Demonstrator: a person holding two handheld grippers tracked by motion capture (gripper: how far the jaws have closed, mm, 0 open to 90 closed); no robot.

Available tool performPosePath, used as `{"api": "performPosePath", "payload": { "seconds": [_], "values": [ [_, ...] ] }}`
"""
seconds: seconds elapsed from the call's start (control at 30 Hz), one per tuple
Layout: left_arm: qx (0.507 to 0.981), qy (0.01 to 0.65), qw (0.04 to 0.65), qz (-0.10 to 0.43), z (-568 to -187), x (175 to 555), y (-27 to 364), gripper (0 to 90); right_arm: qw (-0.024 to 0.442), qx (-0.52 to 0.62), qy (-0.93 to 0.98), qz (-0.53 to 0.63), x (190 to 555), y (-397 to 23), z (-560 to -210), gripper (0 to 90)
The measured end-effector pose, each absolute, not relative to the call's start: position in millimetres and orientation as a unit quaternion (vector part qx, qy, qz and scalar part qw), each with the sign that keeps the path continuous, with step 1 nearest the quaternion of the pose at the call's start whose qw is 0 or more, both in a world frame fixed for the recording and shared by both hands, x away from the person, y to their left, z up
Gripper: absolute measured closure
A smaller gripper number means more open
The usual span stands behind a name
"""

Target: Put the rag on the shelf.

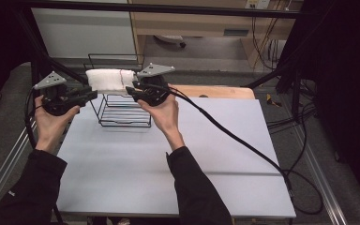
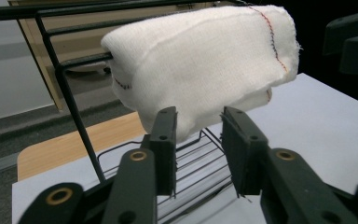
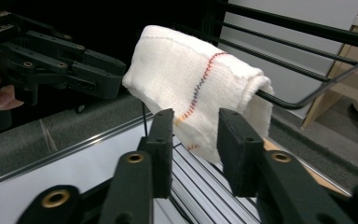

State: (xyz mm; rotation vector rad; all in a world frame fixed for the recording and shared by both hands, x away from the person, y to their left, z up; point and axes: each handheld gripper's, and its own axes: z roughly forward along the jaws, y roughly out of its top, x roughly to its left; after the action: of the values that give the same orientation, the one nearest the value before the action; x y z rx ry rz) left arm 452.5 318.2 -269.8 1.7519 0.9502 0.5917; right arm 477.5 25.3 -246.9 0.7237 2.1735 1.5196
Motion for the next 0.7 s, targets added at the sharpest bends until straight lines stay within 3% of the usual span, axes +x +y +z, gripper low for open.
{"api": "performPosePath", "payload": {
  "seconds": [0.23,0.7],
  "values": [
    [0.733,0.398,0.5,0.234,-282,443,319,48.7,0.202,0.274,0.775,0.533,469,0,-246,39.2],
    [0.733,0.402,0.5,0.225,-318,418,319,19.9,0.2,0.32,0.768,0.518,458,-73,-264,12.3]
  ]
}}
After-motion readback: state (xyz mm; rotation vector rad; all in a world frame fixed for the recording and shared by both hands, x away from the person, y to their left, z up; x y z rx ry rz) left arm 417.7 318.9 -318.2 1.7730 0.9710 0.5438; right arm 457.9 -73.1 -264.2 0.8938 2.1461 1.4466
